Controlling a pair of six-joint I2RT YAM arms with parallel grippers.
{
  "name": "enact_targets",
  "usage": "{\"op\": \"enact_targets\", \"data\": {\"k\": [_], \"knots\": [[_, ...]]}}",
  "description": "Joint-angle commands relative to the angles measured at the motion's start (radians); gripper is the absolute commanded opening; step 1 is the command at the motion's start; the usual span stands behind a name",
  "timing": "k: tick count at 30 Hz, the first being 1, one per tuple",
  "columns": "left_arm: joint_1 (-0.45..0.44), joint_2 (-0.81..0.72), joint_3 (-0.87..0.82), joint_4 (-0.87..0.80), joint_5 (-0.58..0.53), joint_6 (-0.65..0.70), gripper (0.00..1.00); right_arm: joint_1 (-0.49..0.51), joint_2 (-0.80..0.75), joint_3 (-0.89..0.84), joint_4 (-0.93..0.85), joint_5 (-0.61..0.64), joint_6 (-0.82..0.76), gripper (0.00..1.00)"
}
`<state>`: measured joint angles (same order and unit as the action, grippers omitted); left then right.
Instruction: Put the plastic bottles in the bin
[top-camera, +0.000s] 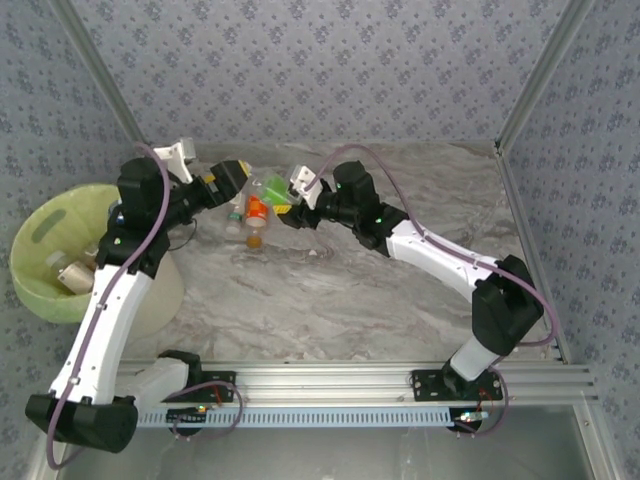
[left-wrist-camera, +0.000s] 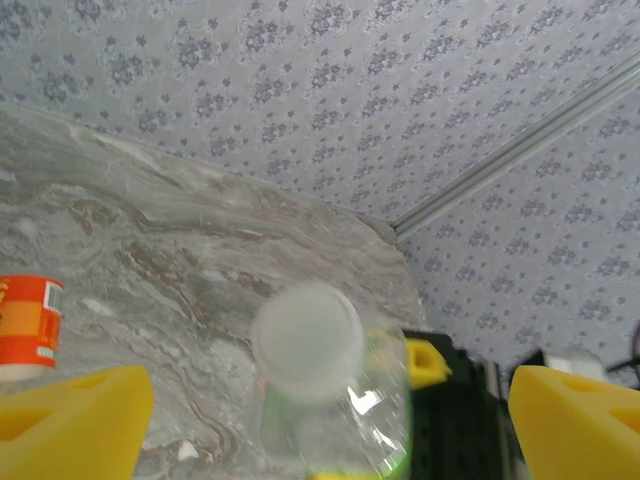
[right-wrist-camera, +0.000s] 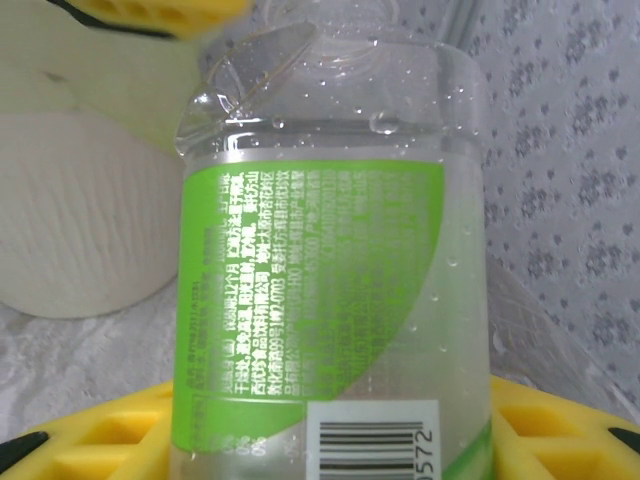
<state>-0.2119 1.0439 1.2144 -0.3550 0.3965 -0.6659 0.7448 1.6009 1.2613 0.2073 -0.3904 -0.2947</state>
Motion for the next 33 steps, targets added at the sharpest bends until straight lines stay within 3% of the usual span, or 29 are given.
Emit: {"op": "enact_targets", "data": {"k": [1,13,20,22,24,29,33], "knots": [[-0.010,0.016,0.013,0.083,-0.057,-0.012,0.84,0.015,-0.049,-0.019,0.071,0.011,0.031,0.38],[-0.027,0.077,0.007,0.151,0.017,-0.030,0.61,0.047,-0.041,-0.011,0.117,-0.024,0.065,0.39],[-0.027,0.069,0.009,0.129,0.018,-0.010,0.21,0.051,-0.018,0.009,0.141,-0.010,0.120,0.42],[-0.027,0.060,0.022,0.094,0.002,0.005,0.00,0.051,-0.015,0.014,0.140,-0.014,0.128,0.46],[-0.026,0.046,0.041,0.037,-0.031,0.038,0.00,0.053,-0.014,0.016,0.139,-0.012,0.140,0.56],[0.009,-0.029,0.110,-0.122,-0.179,0.144,0.00,0.051,-0.017,0.043,0.054,0.085,0.149,0.91],[0.069,-0.070,0.164,-0.234,-0.304,0.212,0.00,0.044,-0.018,0.019,0.056,0.189,0.171,1.00]]}}
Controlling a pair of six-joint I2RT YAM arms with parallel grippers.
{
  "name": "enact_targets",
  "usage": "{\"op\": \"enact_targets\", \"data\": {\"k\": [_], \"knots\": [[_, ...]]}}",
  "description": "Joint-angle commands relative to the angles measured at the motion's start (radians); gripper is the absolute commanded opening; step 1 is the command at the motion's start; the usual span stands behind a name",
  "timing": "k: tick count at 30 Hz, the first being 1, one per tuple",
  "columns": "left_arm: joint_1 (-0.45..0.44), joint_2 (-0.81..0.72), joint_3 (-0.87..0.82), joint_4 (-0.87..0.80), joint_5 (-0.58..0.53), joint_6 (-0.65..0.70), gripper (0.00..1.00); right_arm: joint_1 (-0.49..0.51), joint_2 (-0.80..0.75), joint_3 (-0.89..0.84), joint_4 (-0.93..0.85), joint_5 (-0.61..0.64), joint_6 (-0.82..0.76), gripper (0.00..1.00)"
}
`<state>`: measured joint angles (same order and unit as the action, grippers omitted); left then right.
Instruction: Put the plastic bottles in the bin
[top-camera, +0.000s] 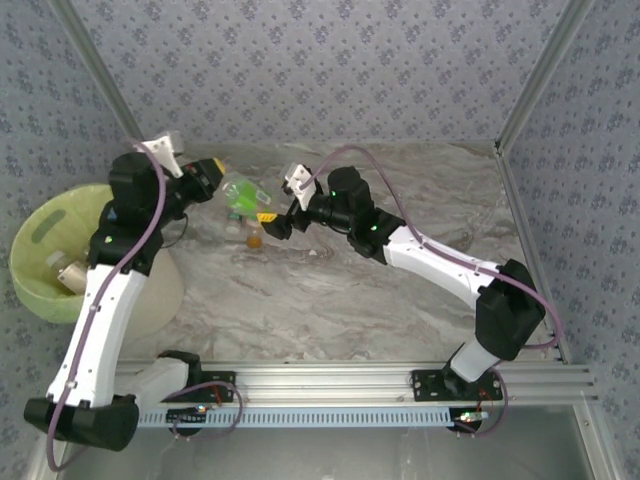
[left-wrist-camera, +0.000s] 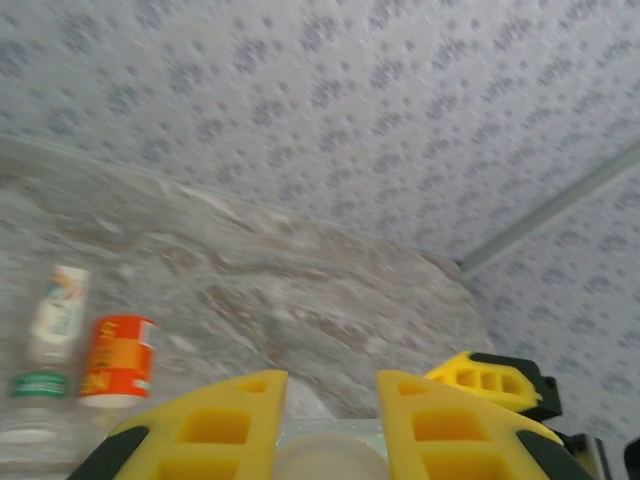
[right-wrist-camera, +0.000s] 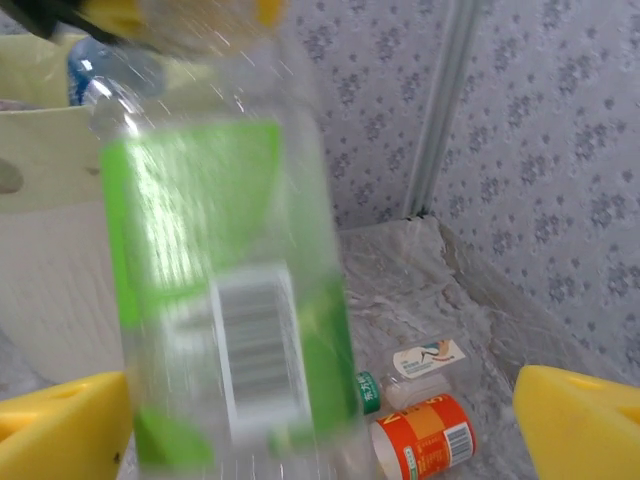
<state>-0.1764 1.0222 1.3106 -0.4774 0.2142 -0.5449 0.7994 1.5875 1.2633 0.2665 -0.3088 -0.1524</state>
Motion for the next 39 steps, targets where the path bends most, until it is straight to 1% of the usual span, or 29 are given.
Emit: {"op": "enact_targets", "data": {"k": [1,3,6,11,20,24,31,33,37,38,39], "knots": [[0.054,-0.056,0.078,-0.132,-0.153,0.105,0.00,-0.015,-0.004,0.016,-0.008,0.126,0.038,1.00],[0.098,-0.070,0.093,-0.158,-0.200,0.123,0.00,-0.022,-0.001,0.015,-0.022,0.150,0.045,1.00],[0.164,-0.084,0.118,-0.186,-0.237,0.141,0.00,-0.026,0.000,0.014,-0.041,0.168,0.041,1.00],[0.248,-0.095,0.130,-0.238,-0.365,0.166,0.00,-0.027,0.006,0.014,-0.050,0.173,0.036,1.00],[0.355,-0.102,0.153,-0.226,-0.402,0.202,0.00,-0.028,0.020,0.024,-0.055,0.155,0.030,1.00],[0.376,-0.088,0.178,-0.212,-0.413,0.209,0.00,-0.028,0.024,0.024,-0.056,0.152,0.031,1.00],[0.407,-0.098,0.218,-0.207,-0.598,0.269,0.00,-0.028,0.020,0.017,-0.067,0.151,0.026,1.00],[0.417,-0.111,0.217,-0.207,-0.631,0.270,0.00,-0.028,0.020,0.017,-0.070,0.150,0.024,1.00],[0.428,-0.124,0.203,-0.227,-0.730,0.265,0.00,-0.026,0.022,0.018,-0.070,0.148,0.027,1.00],[0.432,-0.126,0.190,-0.237,-0.729,0.256,0.00,-0.026,0.023,0.018,-0.070,0.148,0.027,1.00],[0.437,-0.128,0.177,-0.242,-0.699,0.248,0.00,-0.025,0.026,0.018,-0.070,0.149,0.026,1.00]]}}
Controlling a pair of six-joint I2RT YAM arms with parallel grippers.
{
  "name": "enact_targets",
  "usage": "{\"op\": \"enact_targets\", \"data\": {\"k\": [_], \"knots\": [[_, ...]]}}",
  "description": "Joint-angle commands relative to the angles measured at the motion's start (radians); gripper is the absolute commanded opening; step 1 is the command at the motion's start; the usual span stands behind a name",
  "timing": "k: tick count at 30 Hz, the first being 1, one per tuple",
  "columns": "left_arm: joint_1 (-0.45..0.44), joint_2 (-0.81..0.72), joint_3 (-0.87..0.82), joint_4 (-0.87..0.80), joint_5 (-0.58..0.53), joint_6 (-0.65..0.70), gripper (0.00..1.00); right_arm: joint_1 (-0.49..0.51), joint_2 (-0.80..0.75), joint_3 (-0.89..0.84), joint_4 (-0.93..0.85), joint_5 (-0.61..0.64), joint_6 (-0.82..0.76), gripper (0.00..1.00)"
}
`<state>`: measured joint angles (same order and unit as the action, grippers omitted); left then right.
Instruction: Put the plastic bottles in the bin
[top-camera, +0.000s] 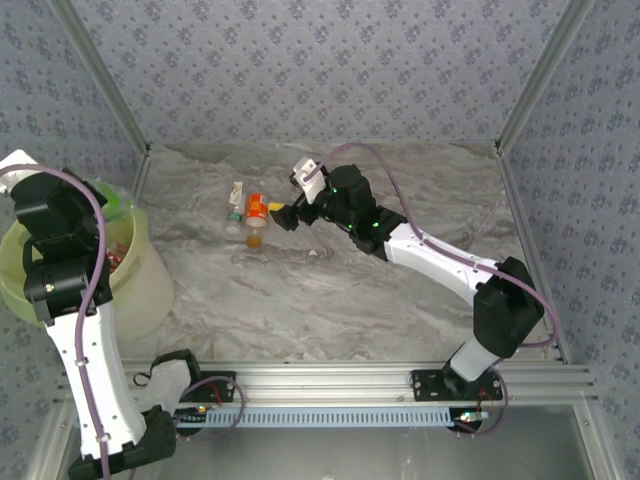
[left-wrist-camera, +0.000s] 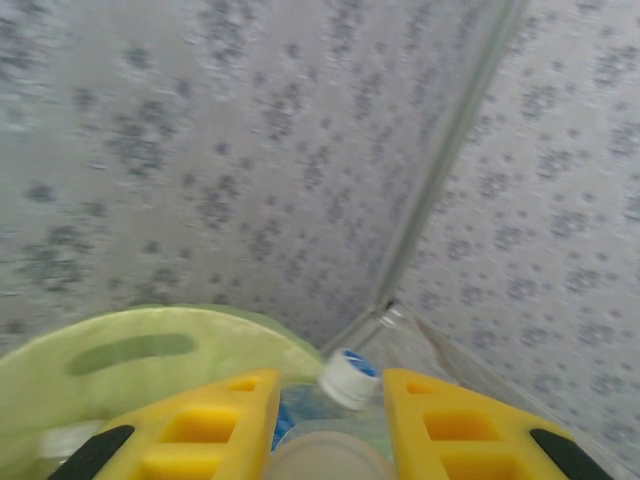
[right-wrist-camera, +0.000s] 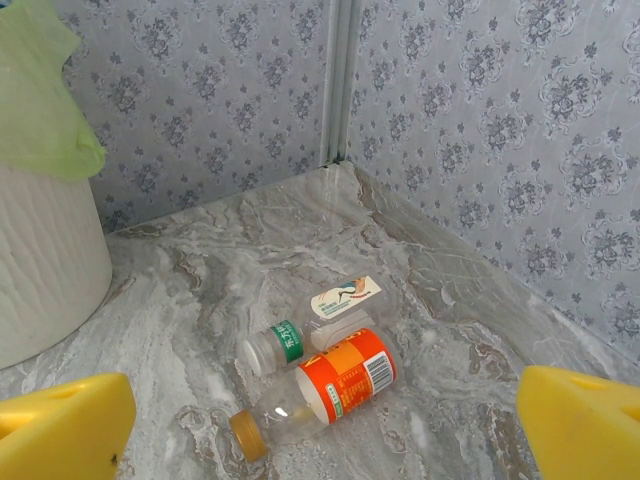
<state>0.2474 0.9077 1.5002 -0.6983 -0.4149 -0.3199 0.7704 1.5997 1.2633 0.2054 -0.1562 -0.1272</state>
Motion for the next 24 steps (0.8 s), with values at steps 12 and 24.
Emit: {"op": "enact_targets", "data": {"k": [12,24], "knots": [[0.015,-0.032,-0.015,-0.056,-0.344,0.108,0.00,0.005,0.024,0.037,-0.034,0.004,-0.012,1.00],[0.046,0.079,-0.128,-0.184,-0.500,0.048,0.48,0.014,0.060,0.087,-0.066,-0.011,-0.030,1.00]]}}
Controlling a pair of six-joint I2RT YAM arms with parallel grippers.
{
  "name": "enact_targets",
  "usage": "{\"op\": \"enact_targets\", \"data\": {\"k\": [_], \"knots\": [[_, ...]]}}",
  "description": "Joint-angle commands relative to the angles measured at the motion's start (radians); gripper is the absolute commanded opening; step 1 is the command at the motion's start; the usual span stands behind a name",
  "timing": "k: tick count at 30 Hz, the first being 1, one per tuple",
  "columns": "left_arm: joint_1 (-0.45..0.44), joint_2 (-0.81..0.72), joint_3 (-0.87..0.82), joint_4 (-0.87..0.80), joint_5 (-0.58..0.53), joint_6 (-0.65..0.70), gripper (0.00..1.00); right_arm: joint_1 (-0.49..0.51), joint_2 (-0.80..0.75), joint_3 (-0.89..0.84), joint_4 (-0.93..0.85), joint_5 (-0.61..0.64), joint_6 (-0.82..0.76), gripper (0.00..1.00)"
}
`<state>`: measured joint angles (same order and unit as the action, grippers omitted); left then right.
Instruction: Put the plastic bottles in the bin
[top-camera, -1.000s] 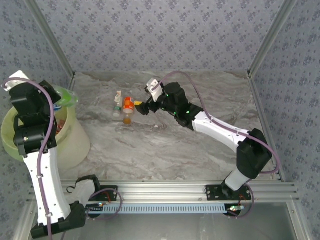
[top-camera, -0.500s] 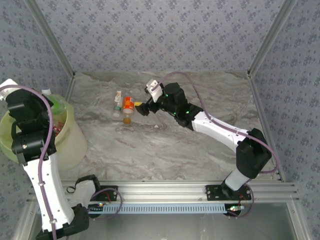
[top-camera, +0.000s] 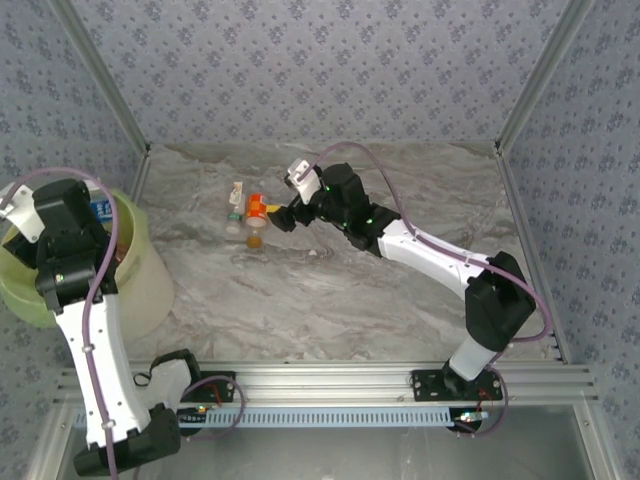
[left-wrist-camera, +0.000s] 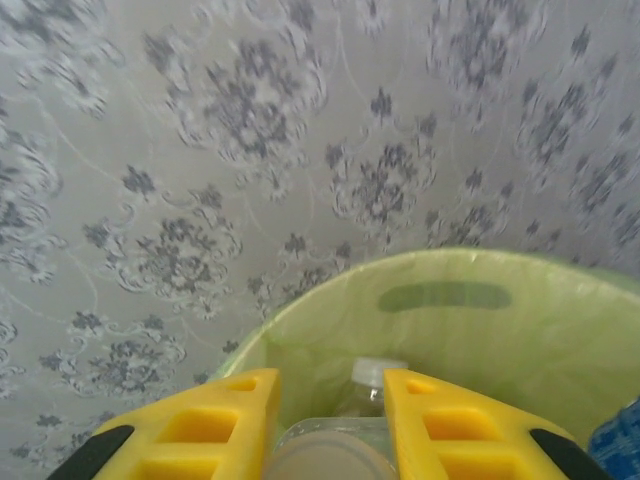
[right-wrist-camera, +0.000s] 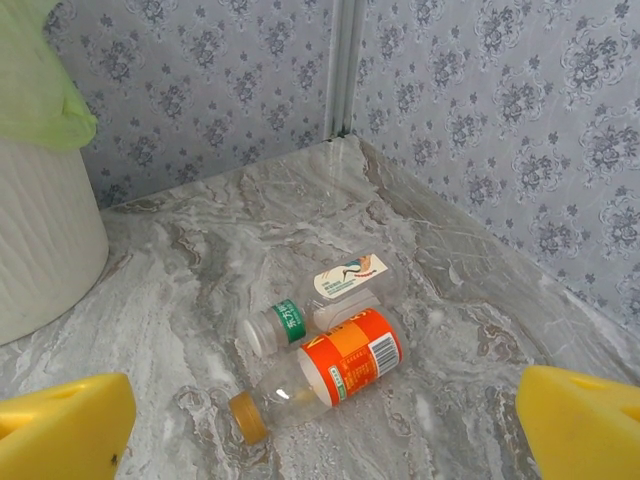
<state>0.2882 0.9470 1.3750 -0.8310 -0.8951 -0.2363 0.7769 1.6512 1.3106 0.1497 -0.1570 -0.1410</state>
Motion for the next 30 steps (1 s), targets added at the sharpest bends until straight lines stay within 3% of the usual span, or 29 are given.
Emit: {"op": "enact_targets", "data": {"k": [1,3,4,7,10,14,19,21,25,27,30], "knots": [[0.006,0.064,0.012,-0.064,0.017,-0.047,0.73,0.009,0.010,0.039,-0.011,-0.009,-0.017,1.00],[0.006,0.116,0.068,-0.093,0.068,-0.064,0.96,0.011,0.012,0.038,-0.015,-0.007,-0.020,1.00],[0.005,0.142,0.108,-0.114,0.089,-0.076,0.99,0.012,0.012,0.036,-0.020,-0.005,-0.024,1.00],[0.005,0.184,0.206,-0.146,0.162,-0.102,1.00,0.014,0.009,0.029,-0.030,0.013,-0.035,1.00],[-0.005,0.170,0.245,-0.136,0.310,-0.120,0.99,0.010,0.023,0.028,-0.031,0.050,-0.037,1.00],[-0.027,0.115,0.214,-0.076,0.682,-0.145,0.99,-0.012,0.097,0.103,-0.100,0.094,0.024,1.00],[-0.107,0.052,0.213,-0.029,0.931,-0.152,0.99,-0.024,0.215,0.253,-0.252,0.190,0.172,1.00],[-0.194,0.030,0.208,0.017,0.999,-0.157,0.99,-0.033,0.224,0.241,-0.224,0.254,0.257,1.00],[-0.446,0.076,0.215,0.031,0.923,-0.156,0.99,-0.093,0.184,0.162,-0.152,0.266,0.501,1.00],[-0.590,0.144,0.217,0.024,0.821,-0.137,0.99,-0.128,0.156,0.124,-0.153,0.270,0.588,1.00],[-0.720,0.272,0.202,0.044,0.671,-0.132,0.99,-0.164,0.101,0.067,-0.174,0.306,0.644,1.00]]}}
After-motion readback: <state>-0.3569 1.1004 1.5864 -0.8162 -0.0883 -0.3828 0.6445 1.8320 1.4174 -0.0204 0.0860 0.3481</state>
